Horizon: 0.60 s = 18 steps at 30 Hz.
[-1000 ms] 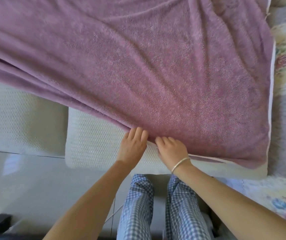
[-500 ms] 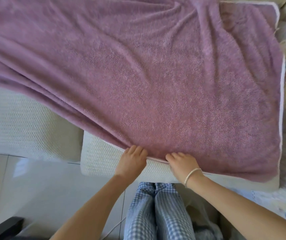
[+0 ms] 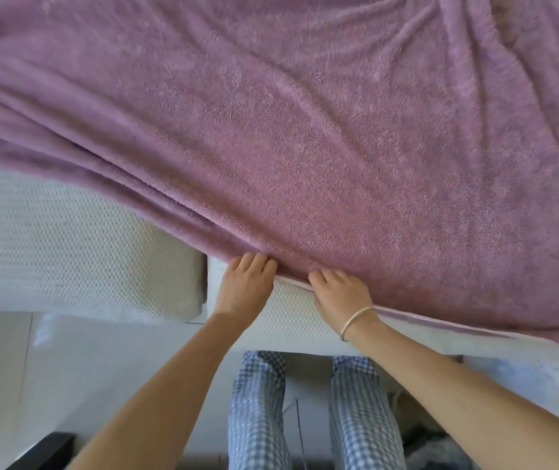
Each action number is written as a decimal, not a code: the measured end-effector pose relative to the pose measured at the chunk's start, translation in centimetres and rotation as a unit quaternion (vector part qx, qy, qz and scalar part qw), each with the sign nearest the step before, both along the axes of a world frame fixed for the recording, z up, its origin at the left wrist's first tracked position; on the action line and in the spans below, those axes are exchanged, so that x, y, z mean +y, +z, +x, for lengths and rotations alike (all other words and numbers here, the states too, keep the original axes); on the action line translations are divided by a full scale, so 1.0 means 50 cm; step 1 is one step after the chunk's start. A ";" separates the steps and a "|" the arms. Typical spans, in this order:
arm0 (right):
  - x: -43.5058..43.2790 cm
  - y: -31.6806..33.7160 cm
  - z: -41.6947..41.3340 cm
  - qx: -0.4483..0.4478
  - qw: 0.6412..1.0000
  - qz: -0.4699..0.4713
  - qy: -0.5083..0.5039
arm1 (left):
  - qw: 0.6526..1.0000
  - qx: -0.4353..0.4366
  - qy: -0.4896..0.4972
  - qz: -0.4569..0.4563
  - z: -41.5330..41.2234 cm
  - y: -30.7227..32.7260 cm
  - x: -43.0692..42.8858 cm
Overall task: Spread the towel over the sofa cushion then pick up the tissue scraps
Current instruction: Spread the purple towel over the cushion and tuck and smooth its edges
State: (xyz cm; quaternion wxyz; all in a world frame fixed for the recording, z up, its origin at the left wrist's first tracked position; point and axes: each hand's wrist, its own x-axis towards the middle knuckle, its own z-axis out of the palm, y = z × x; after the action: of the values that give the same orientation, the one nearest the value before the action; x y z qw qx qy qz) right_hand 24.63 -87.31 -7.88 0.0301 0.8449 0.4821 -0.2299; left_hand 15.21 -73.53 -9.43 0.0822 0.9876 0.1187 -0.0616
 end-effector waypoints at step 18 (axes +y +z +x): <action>0.008 0.032 -0.077 0.084 0.993 -0.077 -0.034 | 0.999 -0.025 -0.040 -0.019 -0.129 -0.026 -0.001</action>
State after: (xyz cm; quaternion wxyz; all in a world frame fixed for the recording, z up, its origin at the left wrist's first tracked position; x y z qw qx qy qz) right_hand 20.75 -86.91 -6.30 0.0467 0.8336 0.4352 -0.3370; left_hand 8.75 -73.59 -10.73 0.1016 0.9911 0.0755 -0.0422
